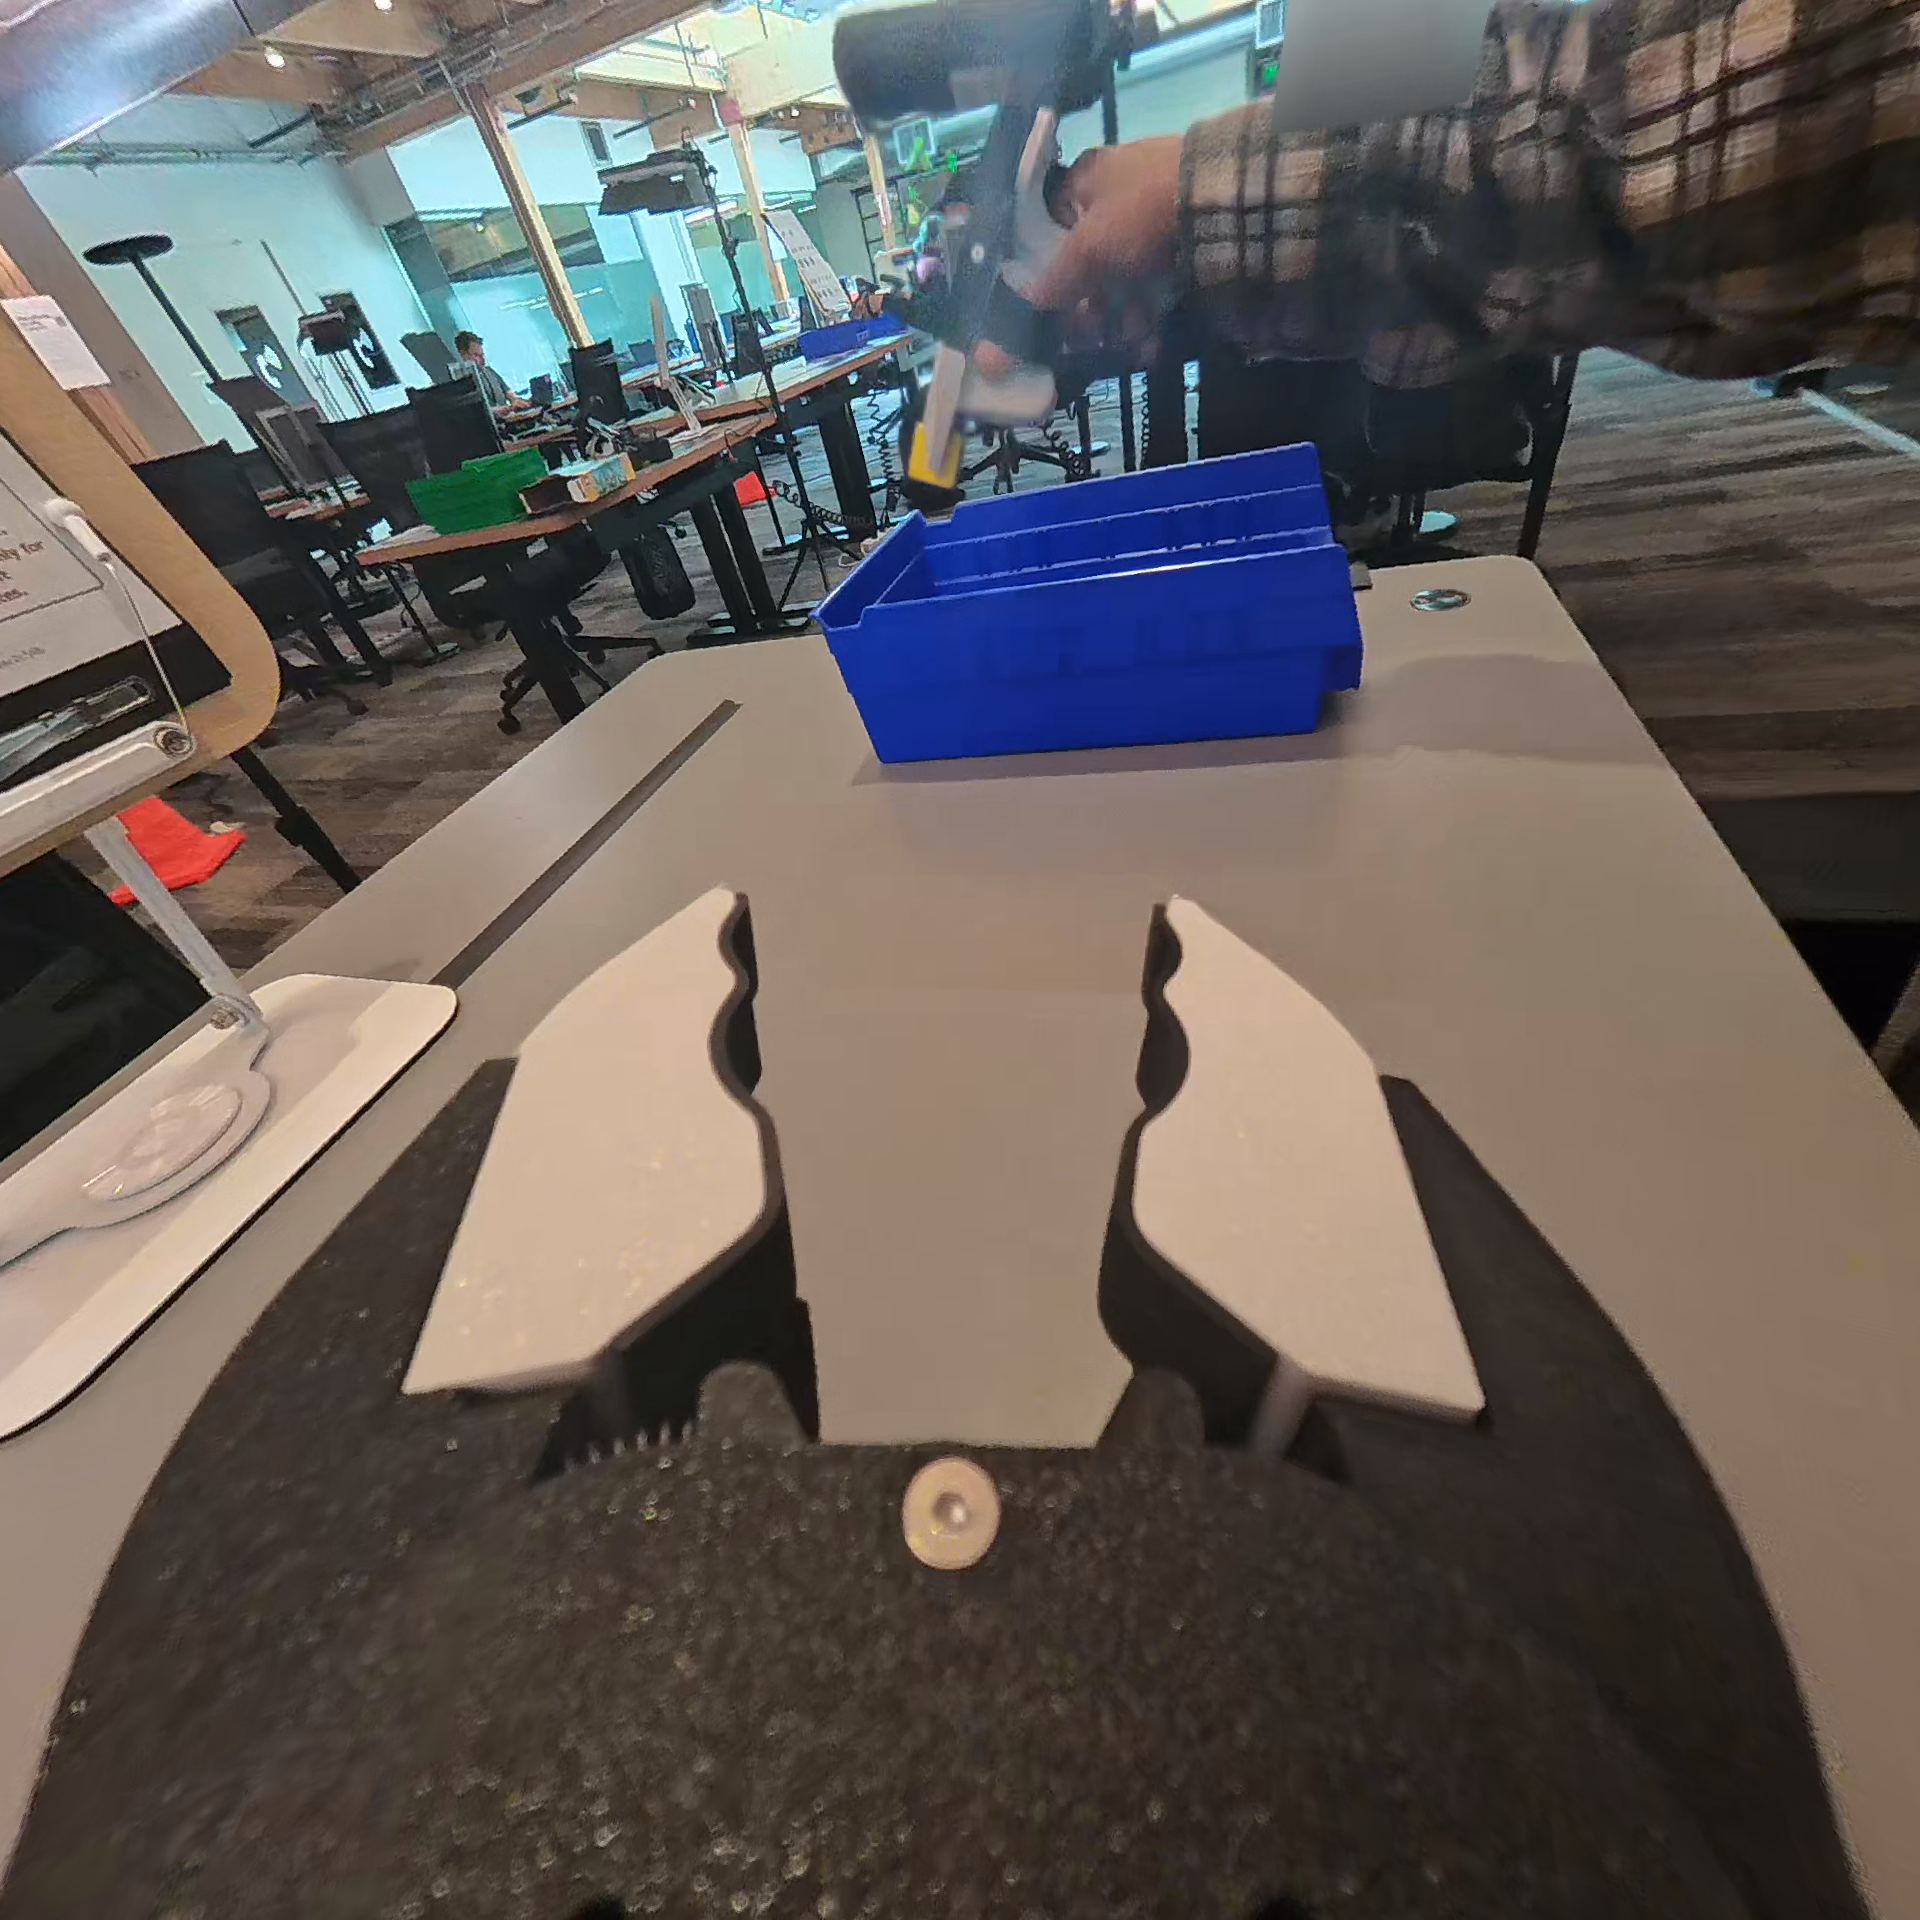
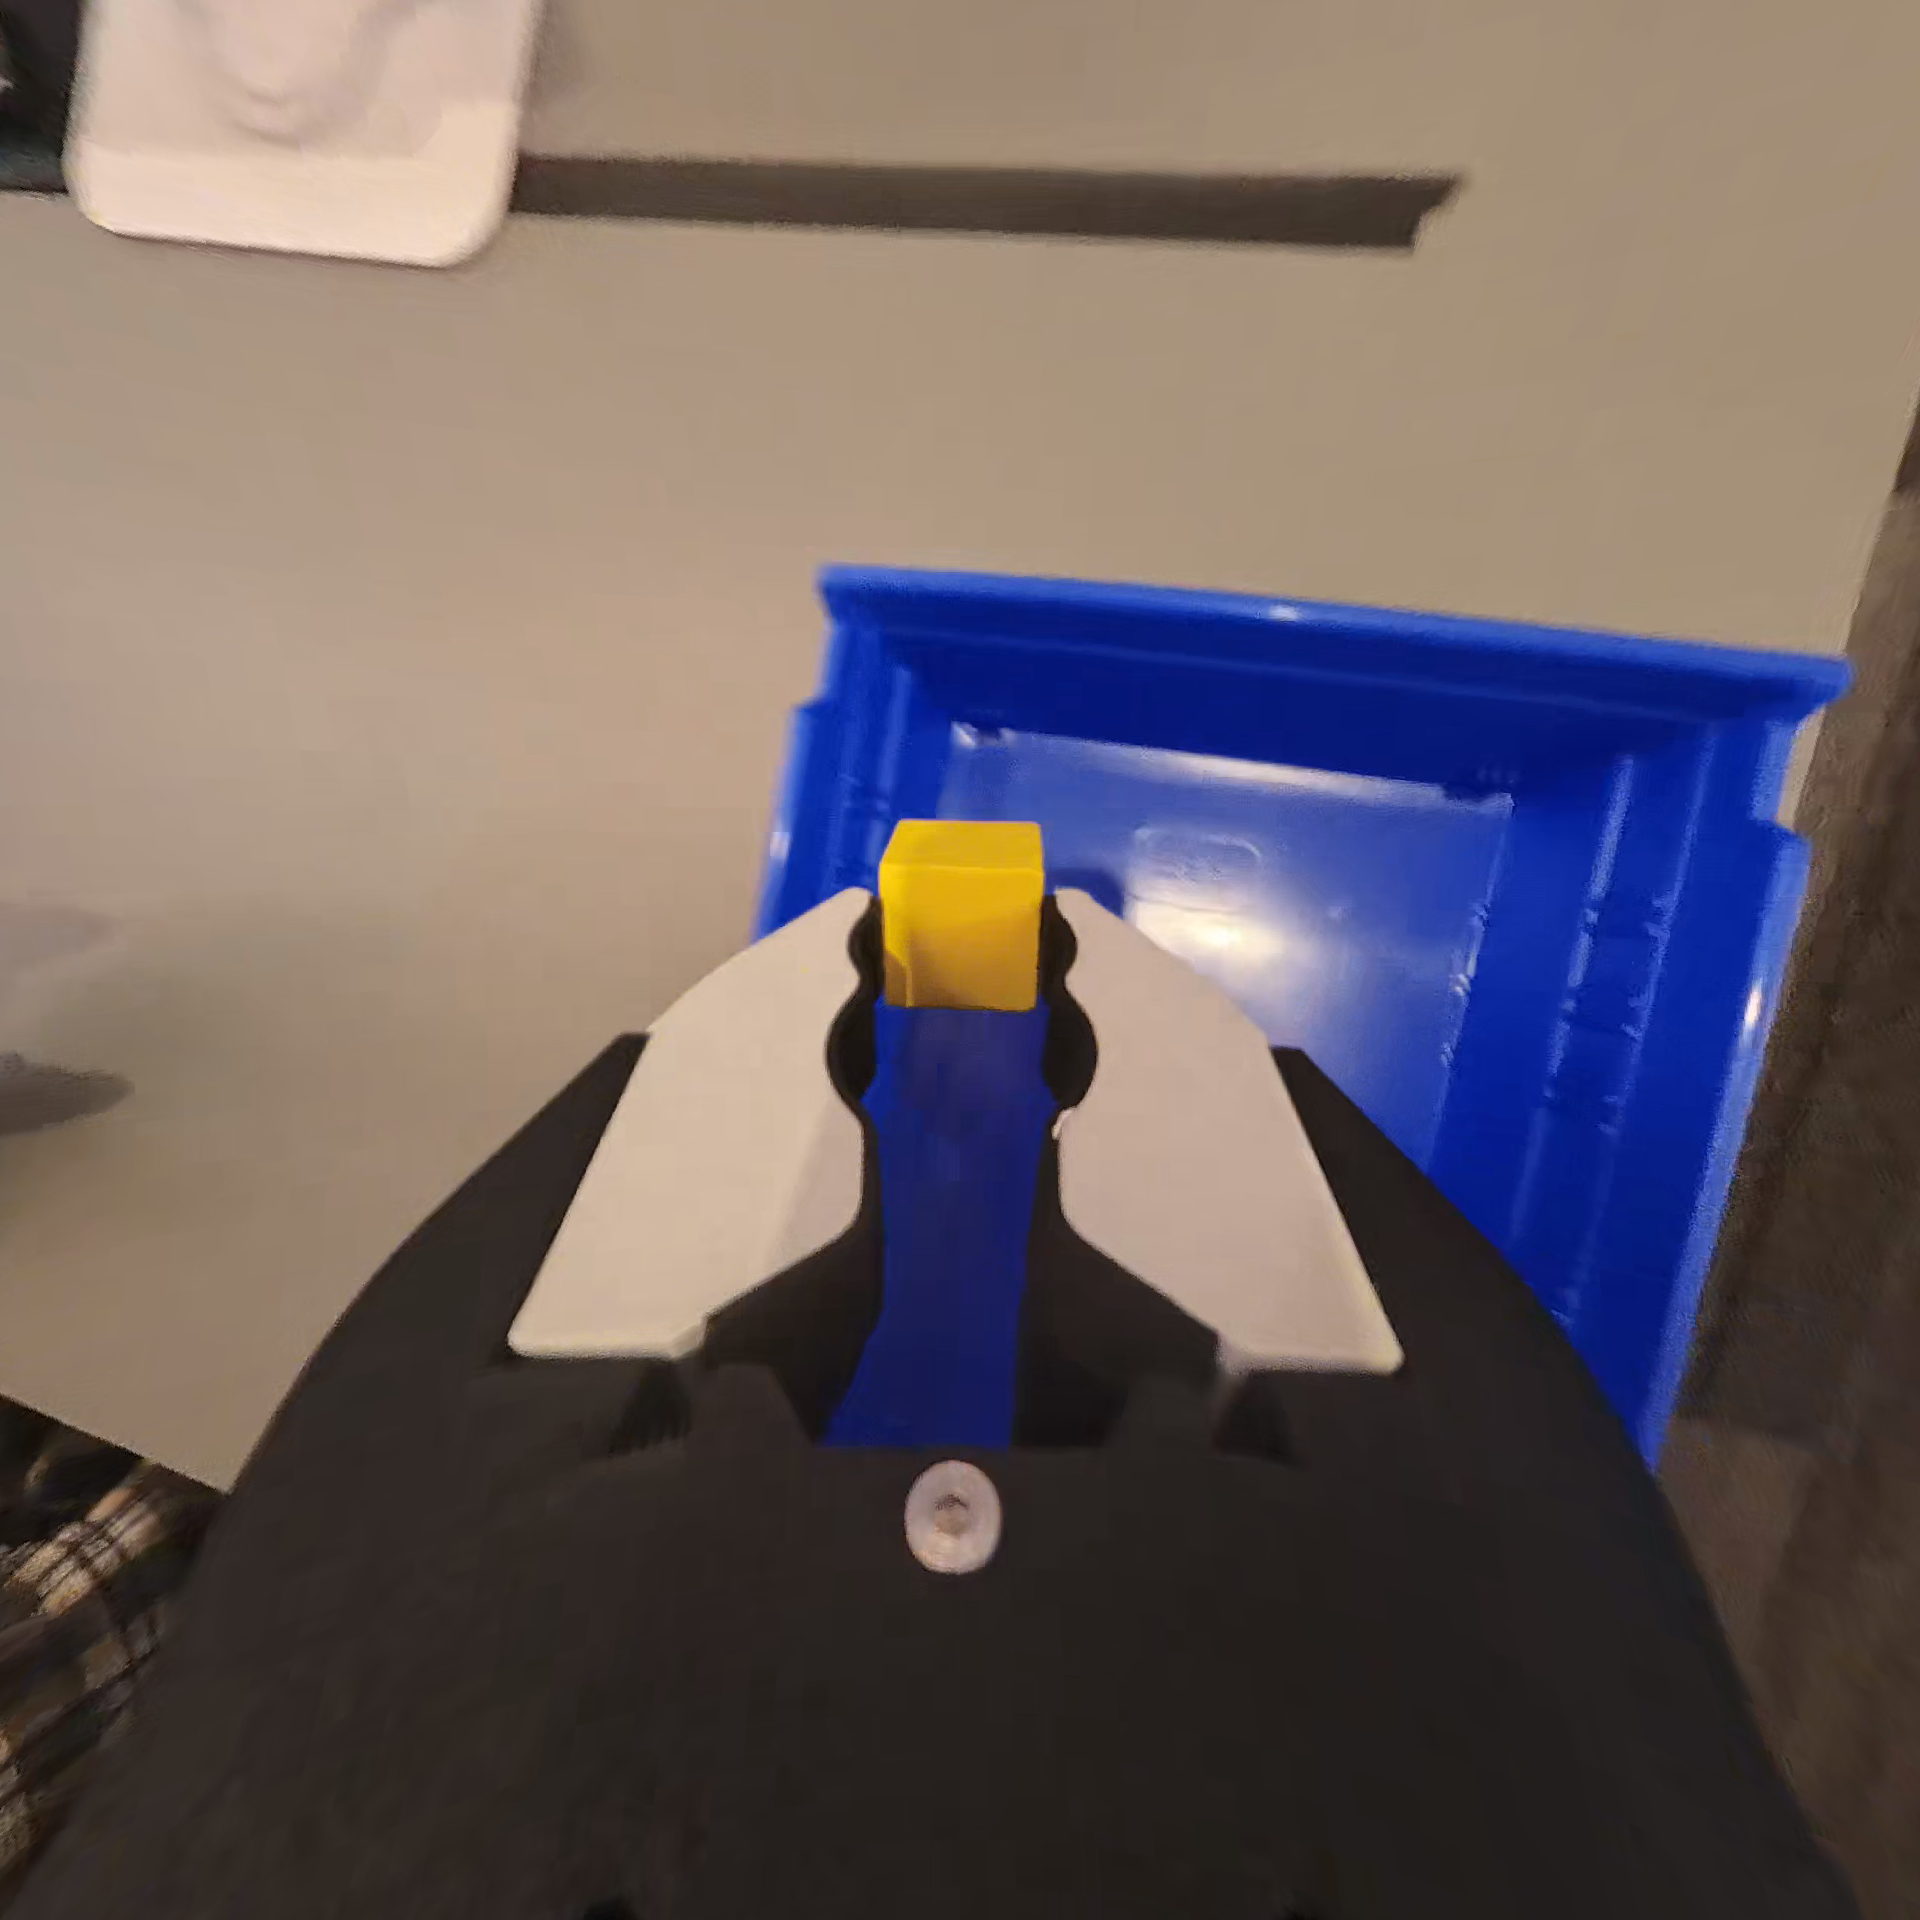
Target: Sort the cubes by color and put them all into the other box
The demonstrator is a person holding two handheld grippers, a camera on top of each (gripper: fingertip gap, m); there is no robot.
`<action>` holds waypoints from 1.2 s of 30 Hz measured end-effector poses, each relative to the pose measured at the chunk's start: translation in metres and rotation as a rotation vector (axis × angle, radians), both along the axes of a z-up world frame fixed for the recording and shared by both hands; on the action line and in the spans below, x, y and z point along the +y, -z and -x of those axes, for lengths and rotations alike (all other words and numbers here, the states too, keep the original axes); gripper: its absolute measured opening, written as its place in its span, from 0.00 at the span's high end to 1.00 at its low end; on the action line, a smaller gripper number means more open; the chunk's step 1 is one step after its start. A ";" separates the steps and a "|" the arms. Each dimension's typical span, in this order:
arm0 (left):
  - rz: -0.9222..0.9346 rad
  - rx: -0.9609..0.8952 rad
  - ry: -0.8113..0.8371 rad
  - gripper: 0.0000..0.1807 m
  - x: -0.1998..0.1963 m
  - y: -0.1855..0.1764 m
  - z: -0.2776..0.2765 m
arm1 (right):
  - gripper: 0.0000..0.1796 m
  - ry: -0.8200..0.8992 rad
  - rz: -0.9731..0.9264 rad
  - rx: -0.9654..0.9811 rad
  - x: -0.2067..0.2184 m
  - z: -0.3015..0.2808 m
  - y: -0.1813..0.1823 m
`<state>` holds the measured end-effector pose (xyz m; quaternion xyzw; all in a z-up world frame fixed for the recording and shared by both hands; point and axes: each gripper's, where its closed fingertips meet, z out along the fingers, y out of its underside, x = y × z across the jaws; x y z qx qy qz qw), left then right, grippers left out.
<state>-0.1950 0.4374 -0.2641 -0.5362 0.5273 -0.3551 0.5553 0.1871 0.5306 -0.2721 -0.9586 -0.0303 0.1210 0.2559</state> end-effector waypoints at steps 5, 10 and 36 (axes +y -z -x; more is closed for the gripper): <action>-0.005 0.021 0.005 0.63 -0.001 0.005 -0.002 | 0.84 0.023 0.150 -0.104 -0.001 -0.028 0.045; -0.004 0.025 0.002 0.65 0.000 0.006 -0.001 | 0.84 0.018 0.227 -0.146 -0.001 -0.035 0.067; 0.004 0.045 -0.016 0.69 0.003 0.007 0.003 | 0.84 0.029 0.335 -0.159 -0.004 -0.034 0.095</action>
